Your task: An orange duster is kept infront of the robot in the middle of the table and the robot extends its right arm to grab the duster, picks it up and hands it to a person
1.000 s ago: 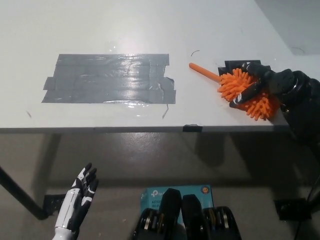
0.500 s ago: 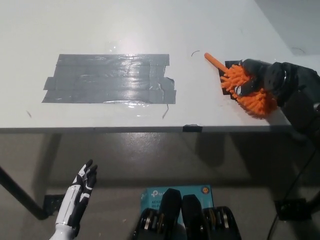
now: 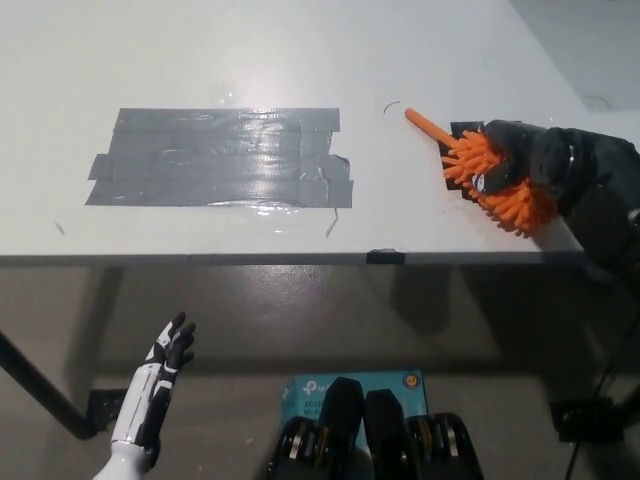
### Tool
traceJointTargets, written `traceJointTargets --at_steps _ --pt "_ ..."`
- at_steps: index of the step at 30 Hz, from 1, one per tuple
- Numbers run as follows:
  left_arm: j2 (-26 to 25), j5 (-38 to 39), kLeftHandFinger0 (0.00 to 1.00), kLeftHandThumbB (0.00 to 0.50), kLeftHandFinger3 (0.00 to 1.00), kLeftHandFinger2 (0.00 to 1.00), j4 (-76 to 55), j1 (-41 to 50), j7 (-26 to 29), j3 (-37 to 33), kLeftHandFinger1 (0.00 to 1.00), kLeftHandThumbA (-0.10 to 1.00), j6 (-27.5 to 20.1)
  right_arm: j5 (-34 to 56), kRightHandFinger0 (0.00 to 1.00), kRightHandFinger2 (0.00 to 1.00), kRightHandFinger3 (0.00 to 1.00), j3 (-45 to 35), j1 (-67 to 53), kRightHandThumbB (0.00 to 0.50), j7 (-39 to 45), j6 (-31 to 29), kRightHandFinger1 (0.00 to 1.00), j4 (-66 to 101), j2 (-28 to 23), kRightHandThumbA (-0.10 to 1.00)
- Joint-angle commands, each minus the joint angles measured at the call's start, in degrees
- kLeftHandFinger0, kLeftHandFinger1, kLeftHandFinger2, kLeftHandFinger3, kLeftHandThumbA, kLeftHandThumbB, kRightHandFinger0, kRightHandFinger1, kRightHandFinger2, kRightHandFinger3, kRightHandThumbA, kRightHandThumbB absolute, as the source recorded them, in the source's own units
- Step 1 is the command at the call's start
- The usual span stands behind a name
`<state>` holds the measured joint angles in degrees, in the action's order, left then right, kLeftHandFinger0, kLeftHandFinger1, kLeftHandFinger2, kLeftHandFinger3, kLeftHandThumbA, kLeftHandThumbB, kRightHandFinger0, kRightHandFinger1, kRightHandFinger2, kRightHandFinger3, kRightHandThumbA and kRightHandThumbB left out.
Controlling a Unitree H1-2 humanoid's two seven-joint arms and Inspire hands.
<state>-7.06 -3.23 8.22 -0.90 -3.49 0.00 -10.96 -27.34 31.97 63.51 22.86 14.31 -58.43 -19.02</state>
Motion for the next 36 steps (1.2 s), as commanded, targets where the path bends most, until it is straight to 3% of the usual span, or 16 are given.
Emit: traceJointTargets --at_steps 1,2,4,5,6,7,9,10,12,18,20,23,26,31,34,36 --pt "-0.63 0.45 1.00 0.105 1.00 1.00 -1.15 -0.72 0.01 0.40 1.00 0.96 -1.16 7.99 0.15 0.38 0.49 -8.49 -4.42 0.143 -0.18 -3.55 0.43 -0.29 -1.66 -0.10" --pt "-0.68 0.55 1.00 0.106 1.00 1.00 -1.08 -0.71 -0.07 0.41 1.00 0.96 -1.19 11.10 0.04 0.38 0.51 -12.60 -5.24 0.150 -1.31 -3.56 0.44 0.03 -1.42 -0.10" --pt "-0.69 0.51 1.00 0.107 1.00 1.00 -1.10 -0.65 -0.06 0.45 1.00 0.96 -1.12 14.03 0.00 0.42 0.57 -17.59 -6.29 0.128 -1.18 -2.86 0.44 1.62 -1.14 -0.10" --pt "-0.69 0.50 1.00 0.114 1.00 1.00 -1.17 -0.57 -0.05 0.49 1.00 0.97 -0.89 17.27 0.00 0.51 0.69 -22.48 -7.20 0.157 -1.72 -1.68 0.44 3.52 -0.59 -0.10" --pt "-0.68 0.50 1.00 0.116 1.00 1.00 -1.19 -0.55 -0.06 0.50 1.00 0.97 -0.83 17.78 0.00 0.67 0.76 -23.69 -7.40 0.167 -1.88 -1.44 0.49 3.93 -0.40 -0.10" --pt "-0.68 0.54 1.00 0.108 1.00 1.00 -1.05 -0.56 -0.04 0.54 1.00 0.97 -1.08 19.75 0.00 0.90 0.87 -26.84 -7.88 0.181 -2.28 -1.31 0.53 4.80 0.24 -0.10" --pt "-0.68 0.50 1.00 0.100 1.00 1.00 -1.07 -0.48 -0.08 0.51 1.00 0.96 -0.95 23.58 0.01 0.99 0.94 -31.98 -9.39 0.152 -1.98 -0.37 0.56 8.97 1.27 -0.10" --pt "-0.65 0.54 1.00 0.101 1.00 1.00 -1.08 -0.46 -0.10 0.49 1.00 0.96 -0.86 28.71 0.02 0.99 1.00 -37.70 -10.15 0.159 -1.25 0.05 0.59 10.82 2.50 -0.10" --pt "-0.59 0.63 1.00 0.105 1.00 1.00 -0.88 -0.83 -0.14 0.46 1.00 0.95 -1.06 34.27 0.06 0.95 0.97 -44.33 -10.45 0.169 -2.11 1.59 0.60 13.04 4.41 -0.10" --pt "-0.55 0.82 1.00 0.099 1.00 1.00 -1.61 -0.42 -0.12 0.60 1.00 0.94 -0.59 44.23 0.00 0.90 1.00 -55.41 -10.45 0.104 -1.39 10.16 0.53 22.77 9.70 -0.10" --pt "-0.31 0.74 1.00 0.099 1.00 1.00 -1.25 0.05 -0.10 0.38 1.00 0.94 -1.26 46.15 0.01 0.84 0.99 -57.28 -10.54 0.114 -1.56 12.00 0.50 25.07 11.00 -0.10" --pt "-0.62 0.87 1.00 0.105 1.00 1.00 -1.13 0.30 -0.14 0.64 1.00 0.94 -1.41 49.14 0.09 0.80 0.95 -58.21 -9.67 0.081 -0.77 12.61 0.49 26.31 12.81 -0.10" --pt "-0.65 1.23 1.00 0.108 1.00 1.00 -0.65 -1.10 -0.08 0.97 1.00 0.92 -0.76 48.64 0.12 0.78 0.90 -58.52 -7.53 0.121 -1.27 12.61 0.48 25.95 13.89 -0.10" --pt "-0.38 1.23 1.00 0.096 1.00 1.00 -0.89 -0.53 -0.03 0.89 1.00 0.90 -0.52 49.22 0.01 0.71 0.81 -60.00 -6.62 0.119 -2.37 12.61 0.37 24.25 16.20 -0.10" --pt "-0.24 1.19 1.00 0.094 1.00 1.00 -1.02 0.00 0.22 1.01 1.00 0.89 -1.05 50.22 0.00 0.71 0.80 -60.52 -5.91 0.146 -3.80 12.61 0.37 22.84 17.35 -0.10" --pt "-0.17 1.35 1.00 0.109 1.00 1.00 -1.15 -0.10 0.25 1.12 1.00 0.89 -0.79 50.45 0.00 0.70 0.80 -60.95 -5.51 0.125 -4.37 12.61 0.35 22.27 17.76 -0.10"
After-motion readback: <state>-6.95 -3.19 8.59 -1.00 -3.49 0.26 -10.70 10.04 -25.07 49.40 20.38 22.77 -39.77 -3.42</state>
